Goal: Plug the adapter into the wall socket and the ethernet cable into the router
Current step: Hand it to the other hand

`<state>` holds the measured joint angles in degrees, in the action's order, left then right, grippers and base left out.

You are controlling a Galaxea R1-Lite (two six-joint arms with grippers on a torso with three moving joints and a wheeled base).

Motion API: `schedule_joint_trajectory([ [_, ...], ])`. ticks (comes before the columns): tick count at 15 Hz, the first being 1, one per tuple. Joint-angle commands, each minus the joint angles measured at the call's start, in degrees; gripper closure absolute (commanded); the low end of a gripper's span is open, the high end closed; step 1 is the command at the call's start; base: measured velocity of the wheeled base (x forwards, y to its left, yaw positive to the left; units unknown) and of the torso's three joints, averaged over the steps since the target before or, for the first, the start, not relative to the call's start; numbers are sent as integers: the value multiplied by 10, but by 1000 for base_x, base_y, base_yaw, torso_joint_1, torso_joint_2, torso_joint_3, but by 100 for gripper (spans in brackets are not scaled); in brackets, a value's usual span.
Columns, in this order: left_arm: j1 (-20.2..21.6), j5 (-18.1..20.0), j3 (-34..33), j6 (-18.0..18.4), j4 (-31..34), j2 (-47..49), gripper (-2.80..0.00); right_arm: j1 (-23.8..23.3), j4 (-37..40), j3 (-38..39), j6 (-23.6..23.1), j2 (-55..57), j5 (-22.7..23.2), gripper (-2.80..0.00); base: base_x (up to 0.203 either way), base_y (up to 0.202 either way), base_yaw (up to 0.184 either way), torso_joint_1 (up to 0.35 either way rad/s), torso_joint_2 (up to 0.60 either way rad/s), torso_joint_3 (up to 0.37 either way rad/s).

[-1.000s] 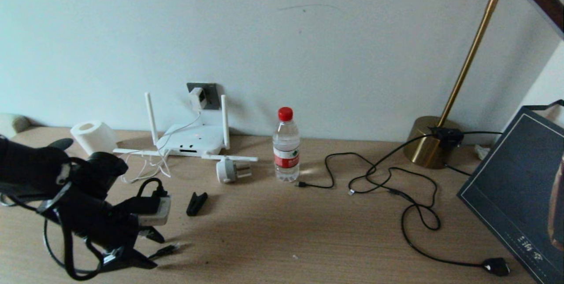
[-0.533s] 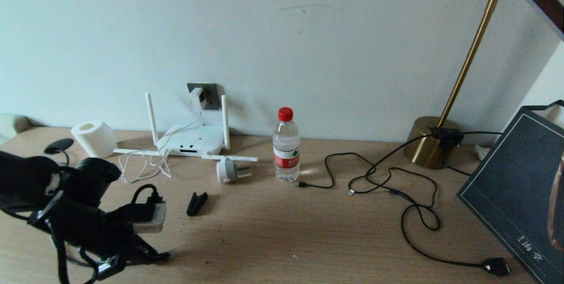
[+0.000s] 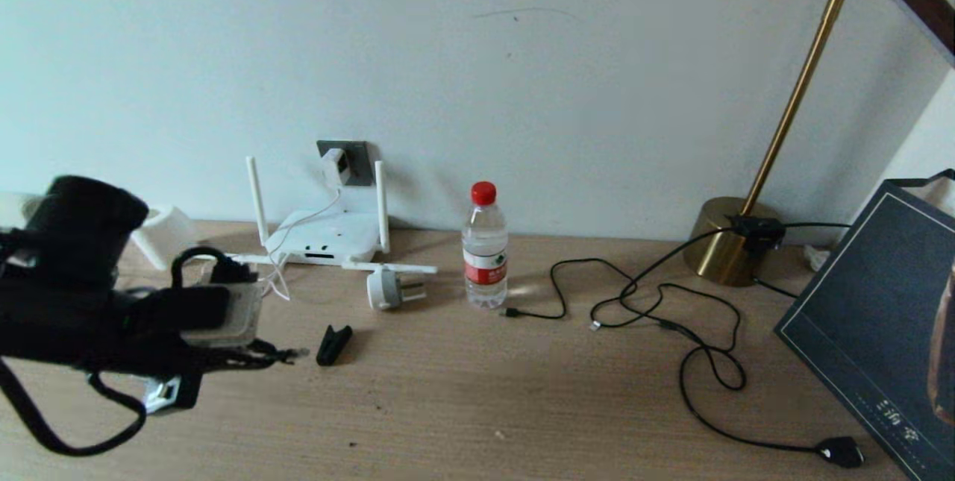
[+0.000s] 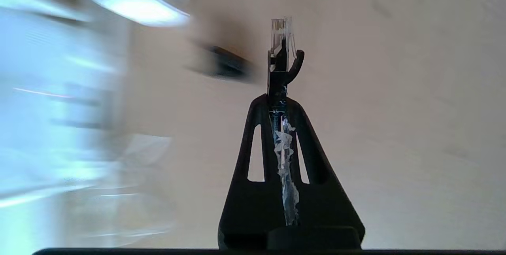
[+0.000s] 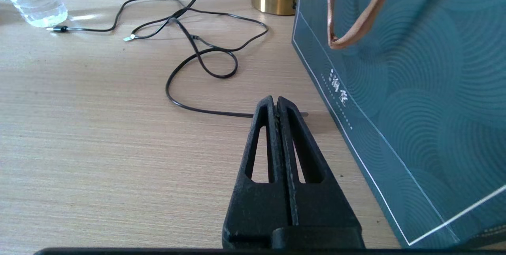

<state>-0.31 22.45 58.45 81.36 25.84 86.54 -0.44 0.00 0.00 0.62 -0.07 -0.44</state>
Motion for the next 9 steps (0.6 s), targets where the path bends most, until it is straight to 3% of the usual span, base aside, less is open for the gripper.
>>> schedule_joint_trajectory([
  [1, -25, -9, 18, 4, -69, -82, 0, 0, 0, 0, 0, 1, 0, 0, 0, 0, 0, 0, 0, 0],
  [3, -35, -17, 0, 5, -157, -99, 0, 0, 0, 0, 0, 1, 0, 0, 0, 0, 0, 0, 0, 0],
  [5, -58, -22, -18, 4, -177, -103, 0, 0, 0, 0, 0, 1, 0, 0, 0, 0, 0, 0, 0, 0],
  [7, -70, -73, -21, 0, -196, -107, 0, 0, 0, 0, 0, 1, 0, 0, 0, 0, 0, 0, 0, 0],
  [9, -78, -97, -38, -6, -253, -122, 0, 0, 0, 0, 0, 1, 0, 0, 0, 0, 0, 0, 0, 0],
])
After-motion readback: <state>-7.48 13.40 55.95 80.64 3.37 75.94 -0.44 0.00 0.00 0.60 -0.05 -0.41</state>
